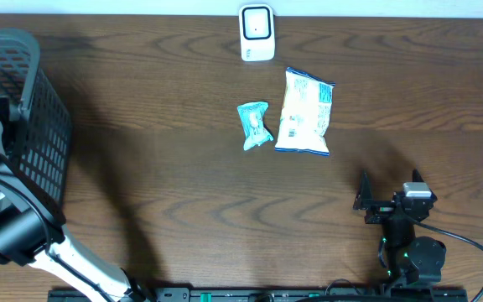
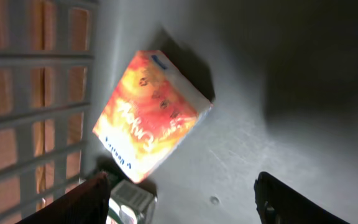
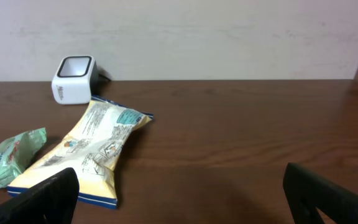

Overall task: Scan the item barcode
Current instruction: 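Reach the left gripper into the basket and grasp the orange tissue pack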

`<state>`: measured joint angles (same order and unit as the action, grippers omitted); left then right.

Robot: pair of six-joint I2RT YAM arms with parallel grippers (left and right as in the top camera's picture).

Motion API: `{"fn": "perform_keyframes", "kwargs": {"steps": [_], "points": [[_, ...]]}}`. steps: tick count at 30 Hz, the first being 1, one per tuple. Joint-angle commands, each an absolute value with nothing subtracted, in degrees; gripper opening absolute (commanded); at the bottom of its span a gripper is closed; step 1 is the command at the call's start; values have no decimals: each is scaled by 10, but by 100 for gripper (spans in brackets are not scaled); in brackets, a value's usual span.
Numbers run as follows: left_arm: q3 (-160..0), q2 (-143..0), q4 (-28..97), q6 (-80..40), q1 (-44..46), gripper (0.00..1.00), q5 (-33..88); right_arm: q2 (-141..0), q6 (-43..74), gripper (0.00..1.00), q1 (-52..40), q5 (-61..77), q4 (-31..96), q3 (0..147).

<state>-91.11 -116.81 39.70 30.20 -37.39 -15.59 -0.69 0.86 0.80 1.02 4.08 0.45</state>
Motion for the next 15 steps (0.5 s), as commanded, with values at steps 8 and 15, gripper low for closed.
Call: {"fn": "perform_keyframes", "kwargs": {"steps": [8,15], "points": [[-906,-1199,375,361,-420,67,-155,-4,15,99,7,6,43,3],[-890,-1203,343,360,-420,63,-129,-4,15,99,7,6,43,3]]}}
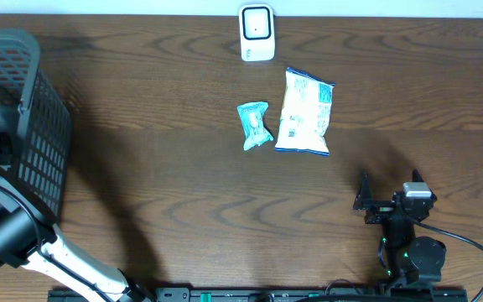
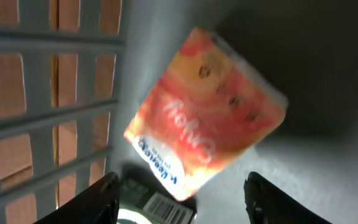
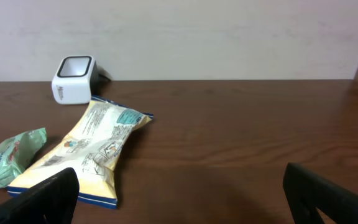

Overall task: Scan the item barcode
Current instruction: 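Reach the left gripper into the basket and grasp the orange tissue pack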

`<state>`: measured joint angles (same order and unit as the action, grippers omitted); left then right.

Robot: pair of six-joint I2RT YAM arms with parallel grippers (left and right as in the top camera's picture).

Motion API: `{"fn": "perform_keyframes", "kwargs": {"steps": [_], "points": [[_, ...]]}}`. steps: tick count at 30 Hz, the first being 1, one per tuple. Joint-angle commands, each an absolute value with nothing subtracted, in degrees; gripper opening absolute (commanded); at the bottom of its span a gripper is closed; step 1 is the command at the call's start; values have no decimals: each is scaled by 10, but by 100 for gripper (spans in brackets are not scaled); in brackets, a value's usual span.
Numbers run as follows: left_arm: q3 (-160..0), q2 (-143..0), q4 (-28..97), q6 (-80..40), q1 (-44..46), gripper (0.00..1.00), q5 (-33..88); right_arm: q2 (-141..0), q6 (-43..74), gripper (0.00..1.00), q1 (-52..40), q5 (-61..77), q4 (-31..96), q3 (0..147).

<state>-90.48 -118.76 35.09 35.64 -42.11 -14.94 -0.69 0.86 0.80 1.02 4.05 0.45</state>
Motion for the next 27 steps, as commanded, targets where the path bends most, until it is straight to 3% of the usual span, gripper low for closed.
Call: {"fn": "perform_keyframes", "kwargs": {"steps": [1,8,9,12,15,27], "points": [[-890,-1206,343,360,-420,63,-121,-4,15,99,7,6,43,3],[-889,-1223,343,360,-420,54,-113,-4,15,99,7,6,43,3],[-889,-1225,343,360,-420,49,-113,-4,15,99,7,6,43,3],[-889,-1225,342,341,-420,20,-114,-4,15,99,7,6,43,3],[-889,-1215,342,283,-420,8,-114,-4,15,99,7,6,43,3],[-890,-1040,334,-19,-420,7,-46,-4,15,99,7,6,43,3]]}}
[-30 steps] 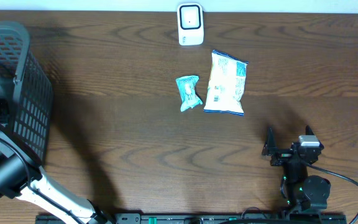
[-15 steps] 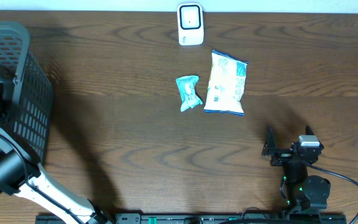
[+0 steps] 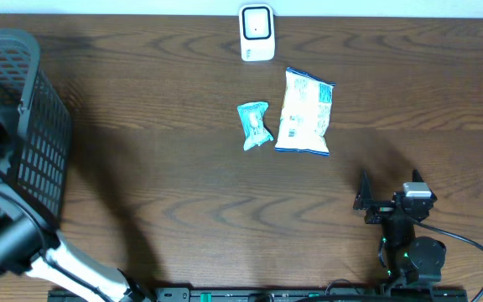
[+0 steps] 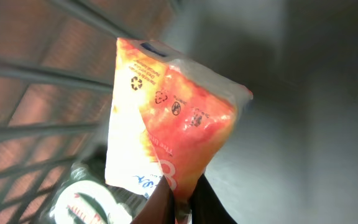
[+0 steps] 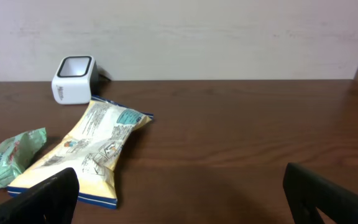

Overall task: Scan the item barcode
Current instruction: 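Reach the left gripper into the basket and grasp the orange tissue pack, then carry the orange pack to the scanner and release it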

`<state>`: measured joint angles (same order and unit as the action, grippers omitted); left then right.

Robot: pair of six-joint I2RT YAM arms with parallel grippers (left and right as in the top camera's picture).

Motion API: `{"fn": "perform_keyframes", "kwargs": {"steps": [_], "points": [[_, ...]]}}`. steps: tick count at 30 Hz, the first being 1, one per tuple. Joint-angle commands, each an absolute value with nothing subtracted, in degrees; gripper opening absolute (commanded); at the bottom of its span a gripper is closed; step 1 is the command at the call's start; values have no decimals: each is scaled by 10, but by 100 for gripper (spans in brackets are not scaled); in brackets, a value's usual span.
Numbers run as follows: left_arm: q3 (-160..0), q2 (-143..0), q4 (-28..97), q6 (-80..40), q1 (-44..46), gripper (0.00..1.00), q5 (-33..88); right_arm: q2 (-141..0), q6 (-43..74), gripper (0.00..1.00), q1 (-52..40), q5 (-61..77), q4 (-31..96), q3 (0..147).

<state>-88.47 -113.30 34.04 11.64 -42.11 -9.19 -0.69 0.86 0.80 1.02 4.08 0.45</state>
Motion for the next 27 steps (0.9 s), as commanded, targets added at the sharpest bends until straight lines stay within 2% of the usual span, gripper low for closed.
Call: {"fn": "perform_keyframes", "kwargs": {"steps": [1,5,10,13,14,20,27], "points": [[-890,-1018,333,-44,-420,7,-33,-4,15,99,7,6,43,3],[-890,-921,333,-149,-420,7,60,-4,15,99,7,6,43,3],[-890,-816,326,-322,-413,7,255,-4,15,99,7,6,43,3],[-890,-779,307,-329,-379,7,346,-4,15,99,7,6,43,3],[-890,-762,312,-329,-338,7,356,-4,15,99,7,6,43,3],[-890,-764,361,-283,-163,7,348,-4,15,99,7,6,43,3],[-890,-840,391,-277,40,7,175,-4,15,99,7,6,43,3]]}}
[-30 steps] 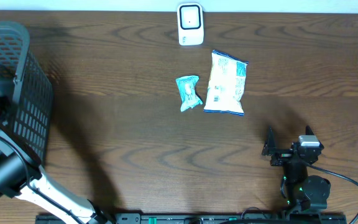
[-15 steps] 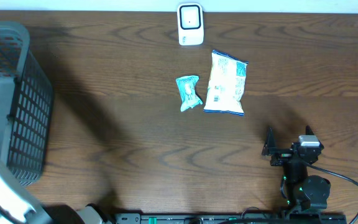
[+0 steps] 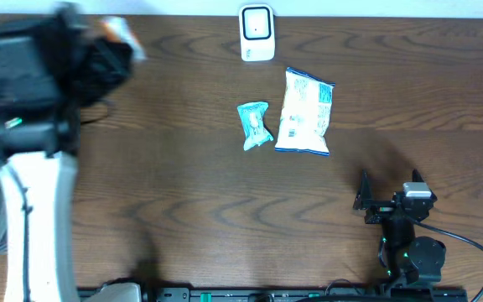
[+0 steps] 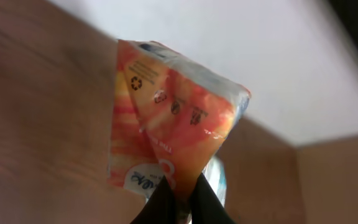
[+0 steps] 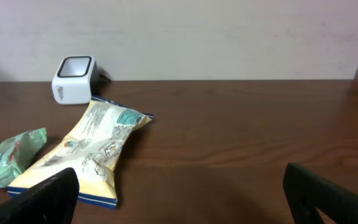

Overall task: Scan the item barcode
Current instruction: 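Carry the orange pack to the scanner and release it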

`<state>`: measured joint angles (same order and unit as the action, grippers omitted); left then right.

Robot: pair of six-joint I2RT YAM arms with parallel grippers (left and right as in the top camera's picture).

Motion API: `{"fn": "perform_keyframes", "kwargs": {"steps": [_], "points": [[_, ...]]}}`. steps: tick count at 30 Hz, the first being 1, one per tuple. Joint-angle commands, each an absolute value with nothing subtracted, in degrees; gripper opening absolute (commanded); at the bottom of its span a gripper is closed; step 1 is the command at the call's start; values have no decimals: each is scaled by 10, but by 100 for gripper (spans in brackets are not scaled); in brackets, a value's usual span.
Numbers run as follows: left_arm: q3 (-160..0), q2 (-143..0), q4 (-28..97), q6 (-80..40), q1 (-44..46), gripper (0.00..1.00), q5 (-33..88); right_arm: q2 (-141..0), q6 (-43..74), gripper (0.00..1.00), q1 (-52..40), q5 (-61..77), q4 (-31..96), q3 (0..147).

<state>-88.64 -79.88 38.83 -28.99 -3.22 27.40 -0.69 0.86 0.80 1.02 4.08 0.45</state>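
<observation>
An orange snack packet (image 4: 166, 118) hangs pinched by its lower edge in my left gripper (image 4: 180, 202), which is shut on it. In the overhead view the packet (image 3: 117, 32) is a blurred orange spot at the back left of the table, with the left arm (image 3: 36, 101) beneath it. The white barcode scanner (image 3: 257, 32) stands at the back middle, to the right of the packet. My right gripper (image 3: 389, 186) rests open at the front right, nothing between its fingers (image 5: 48, 199).
A yellow-white snack bag (image 3: 304, 111) and a small teal packet (image 3: 254, 124) lie side by side in front of the scanner (image 5: 74, 78). The dark mesh basket at the far left is mostly hidden behind the left arm.
My left gripper, shut on the orange packet inside the basket, is now outside it, holding the packet over the table's back left. The right arm has not moved.
My left gripper was open over the orange packet lying on the basket floor, then nearer to it. Then it was shut on the packet inside the basket. Now it holds the packet outside the basket, left of the scanner. The right gripper stayed open and still.
</observation>
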Motion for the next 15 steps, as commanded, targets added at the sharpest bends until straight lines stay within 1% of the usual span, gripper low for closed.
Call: {"fn": "perform_keyframes", "kwargs": {"steps": [1,6,8,12,15], "points": [[-890,-858,386,-277,66,7,156,-4,15,99,7,6,43,3],[-890,-947,368,-277,156,7,58,-4,15,99,7,6,43,3],[-890,-985,368,-277,179,8,26,-4,15,99,7,6,43,3],[-890,-1067,366,-307,212,7,21,-4,15,99,7,6,43,3],[-890,-1119,354,-308,227,8,21,-4,15,99,7,6,43,3]]}}
